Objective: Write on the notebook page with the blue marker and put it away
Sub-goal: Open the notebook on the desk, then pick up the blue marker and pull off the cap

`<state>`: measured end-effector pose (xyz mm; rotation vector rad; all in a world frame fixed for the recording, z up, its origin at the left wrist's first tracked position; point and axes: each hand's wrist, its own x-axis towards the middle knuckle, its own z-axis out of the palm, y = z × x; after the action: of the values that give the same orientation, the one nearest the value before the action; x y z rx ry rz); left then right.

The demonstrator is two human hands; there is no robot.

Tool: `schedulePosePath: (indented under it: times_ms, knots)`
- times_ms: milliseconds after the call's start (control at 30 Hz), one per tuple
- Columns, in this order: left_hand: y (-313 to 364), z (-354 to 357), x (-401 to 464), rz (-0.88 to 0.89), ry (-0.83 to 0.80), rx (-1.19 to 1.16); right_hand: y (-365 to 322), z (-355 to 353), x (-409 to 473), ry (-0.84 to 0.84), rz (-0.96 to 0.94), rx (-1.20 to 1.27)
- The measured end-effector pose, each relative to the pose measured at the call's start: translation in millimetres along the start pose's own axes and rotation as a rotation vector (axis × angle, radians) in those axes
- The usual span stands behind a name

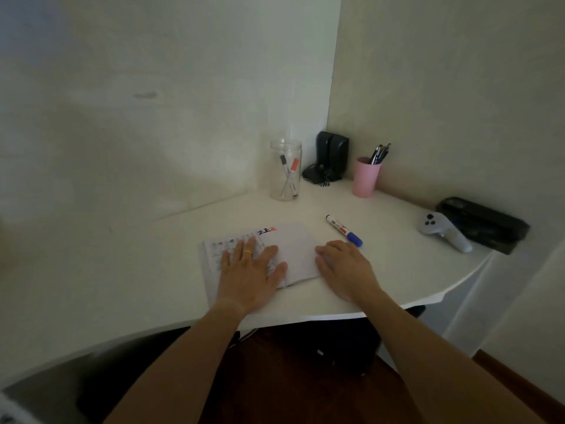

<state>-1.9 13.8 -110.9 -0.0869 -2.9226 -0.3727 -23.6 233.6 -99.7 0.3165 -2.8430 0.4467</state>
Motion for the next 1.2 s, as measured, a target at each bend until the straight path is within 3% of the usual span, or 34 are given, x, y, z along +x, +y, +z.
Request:
schedulePosePath:
  times_ms: [133, 300, 533, 700, 767, 867, 1033, 1100, 1200]
  knots:
    - [-3, 6, 4, -0.017, -0.021, 0.017, 12, 4, 12, -0.005, -0.025, 0.059]
    - [-4, 8, 8, -0.033, -0.044, 0.017, 36, 1, 50, 0.252, -0.037, -0.018]
    - [-7, -15, 27, -0.016, -0.171, 0.007, 47, 6, 95, 0.030, 0.078, -0.272]
    - [-31, -18, 66, 0.074, -0.081, -0.084, 47, 7, 107, -0.028, 0.049, -0.318]
    - [-41, -12, 86, 0.109, -0.034, -0.097, 36, 3, 116, 0.008, 0.057, -0.182]
    - [-50, -3, 115, 0.097, -0.015, -0.121, 8, -6, 135, 0.054, 0.078, 0.219]
    - [-57, 8, 136, 0.106, 0.014, -0.218, -33, 2, 168, -0.223, 0.340, 1.186]
    - [-60, 11, 136, 0.117, 0.060, -0.247, -38, 15, 175, -0.257, 0.394, 1.353]
    - [-60, 14, 135, 0.130, 0.121, -0.244, -36, 37, 175, -0.224, 0.378, 1.372]
